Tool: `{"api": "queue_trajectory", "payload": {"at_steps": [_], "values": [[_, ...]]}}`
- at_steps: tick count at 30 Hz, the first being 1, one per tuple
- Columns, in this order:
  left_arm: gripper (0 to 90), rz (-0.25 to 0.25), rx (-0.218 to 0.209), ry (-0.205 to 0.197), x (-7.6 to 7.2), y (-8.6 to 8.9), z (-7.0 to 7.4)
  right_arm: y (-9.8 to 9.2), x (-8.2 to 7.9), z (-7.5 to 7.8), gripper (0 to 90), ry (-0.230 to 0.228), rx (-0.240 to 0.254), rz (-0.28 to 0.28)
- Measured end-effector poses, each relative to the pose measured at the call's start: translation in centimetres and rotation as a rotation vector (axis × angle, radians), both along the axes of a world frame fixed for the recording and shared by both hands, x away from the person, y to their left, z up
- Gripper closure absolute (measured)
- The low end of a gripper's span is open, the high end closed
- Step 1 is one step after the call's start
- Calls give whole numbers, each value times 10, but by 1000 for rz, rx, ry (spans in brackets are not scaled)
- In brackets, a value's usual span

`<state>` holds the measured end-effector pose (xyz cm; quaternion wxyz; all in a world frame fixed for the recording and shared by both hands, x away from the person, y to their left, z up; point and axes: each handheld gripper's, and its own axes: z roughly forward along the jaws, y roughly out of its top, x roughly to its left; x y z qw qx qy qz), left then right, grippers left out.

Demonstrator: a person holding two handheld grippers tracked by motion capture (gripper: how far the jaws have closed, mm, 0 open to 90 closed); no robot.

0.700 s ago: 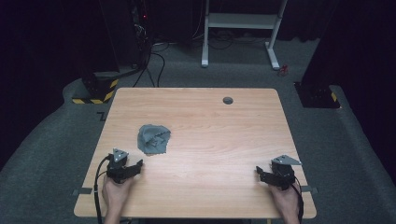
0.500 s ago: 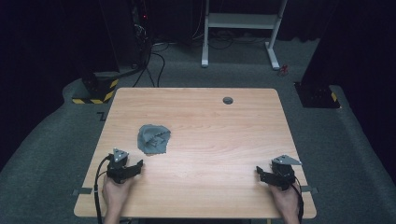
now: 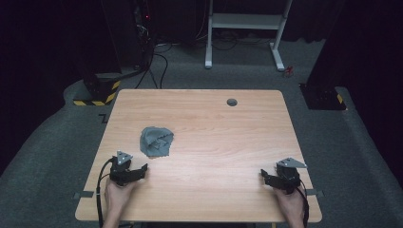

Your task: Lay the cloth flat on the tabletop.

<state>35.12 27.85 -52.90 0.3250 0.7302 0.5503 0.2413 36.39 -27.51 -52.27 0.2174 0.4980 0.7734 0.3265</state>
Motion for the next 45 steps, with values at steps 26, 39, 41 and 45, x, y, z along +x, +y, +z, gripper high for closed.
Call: {"api": "queue_trajectory", "payload": {"at_steps": [26,39,41,45], "values": [[215,-50,-13,-28,3,-11,9,0,0,0,273,0,0,0],[219,-54,-6,-29,23,-23,15,0,0,0,273,0,0,0],[231,-42,-37,-38,26,-22,14,0,0,0,272,0,0,0],[231,-14,-59,-34,32,-20,11,0,0,0,273,0,0,0]]}}
